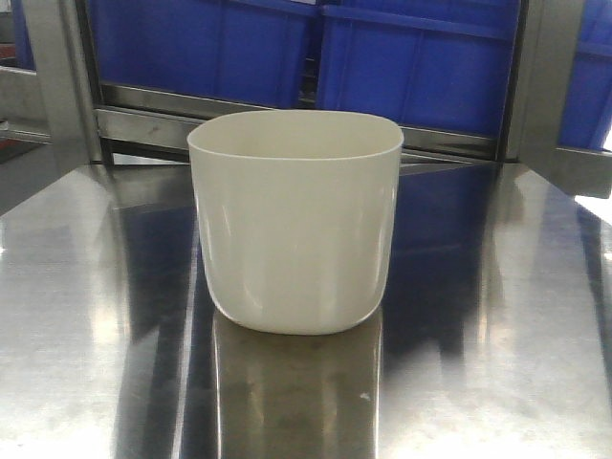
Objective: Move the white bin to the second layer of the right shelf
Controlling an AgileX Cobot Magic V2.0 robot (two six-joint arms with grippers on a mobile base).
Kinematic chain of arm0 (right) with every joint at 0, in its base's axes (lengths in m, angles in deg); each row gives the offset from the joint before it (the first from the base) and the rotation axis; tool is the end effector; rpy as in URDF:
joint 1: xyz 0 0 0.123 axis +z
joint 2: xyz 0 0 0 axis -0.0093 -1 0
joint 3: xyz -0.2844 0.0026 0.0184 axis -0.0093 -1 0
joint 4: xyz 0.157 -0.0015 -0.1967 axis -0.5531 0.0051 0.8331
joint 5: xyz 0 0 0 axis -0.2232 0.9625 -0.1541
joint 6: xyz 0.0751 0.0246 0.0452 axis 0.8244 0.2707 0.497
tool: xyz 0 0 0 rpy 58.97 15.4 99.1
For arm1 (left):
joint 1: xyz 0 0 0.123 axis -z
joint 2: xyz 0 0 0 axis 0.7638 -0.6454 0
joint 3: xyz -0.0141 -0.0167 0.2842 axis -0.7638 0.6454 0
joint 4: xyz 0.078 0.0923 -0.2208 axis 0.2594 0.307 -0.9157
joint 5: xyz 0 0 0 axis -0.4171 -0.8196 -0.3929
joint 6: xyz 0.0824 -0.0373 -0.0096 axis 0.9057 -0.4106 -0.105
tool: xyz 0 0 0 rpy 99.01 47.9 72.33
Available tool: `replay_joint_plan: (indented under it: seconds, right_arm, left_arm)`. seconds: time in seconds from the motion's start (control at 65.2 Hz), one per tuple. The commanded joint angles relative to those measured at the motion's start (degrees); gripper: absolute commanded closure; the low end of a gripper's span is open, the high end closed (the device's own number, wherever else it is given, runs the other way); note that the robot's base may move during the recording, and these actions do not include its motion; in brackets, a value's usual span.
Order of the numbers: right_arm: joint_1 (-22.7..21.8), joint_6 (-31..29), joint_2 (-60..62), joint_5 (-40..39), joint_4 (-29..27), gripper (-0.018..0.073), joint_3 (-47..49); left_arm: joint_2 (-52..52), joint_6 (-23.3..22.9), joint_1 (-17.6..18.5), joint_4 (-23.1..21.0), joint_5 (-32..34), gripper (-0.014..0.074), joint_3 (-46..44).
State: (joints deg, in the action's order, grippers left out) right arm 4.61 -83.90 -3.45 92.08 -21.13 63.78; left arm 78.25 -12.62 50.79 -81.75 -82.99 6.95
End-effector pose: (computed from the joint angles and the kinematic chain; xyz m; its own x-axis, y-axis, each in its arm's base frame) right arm 0.0567 0.0045 0.1967 -0.0129 0.0593 -0.9982 -0.0770 0.9952 0.0601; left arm 0.0561 -0.0015 0.2034 0.0040 0.0344 -0.9994 0.0228 0.9991 0.0345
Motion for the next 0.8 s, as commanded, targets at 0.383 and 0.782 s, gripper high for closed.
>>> replay_joint_plan:
  seconds: [0.383, 0.782]
  right_arm:
    - [-0.2, -0.4, -5.6, 2.3, -0.1, 0.0503, 8.0]
    - [-0.2, -0.3, -30.4, 2.4, -0.1, 0.0503, 23.4]
  left_arm:
    - [0.9, -0.1, 0.1, -0.3, 4.8, 0.0512, 2.1]
    - [0.9, -0.1, 0.1, -0.3, 4.8, 0.0512, 2.1]
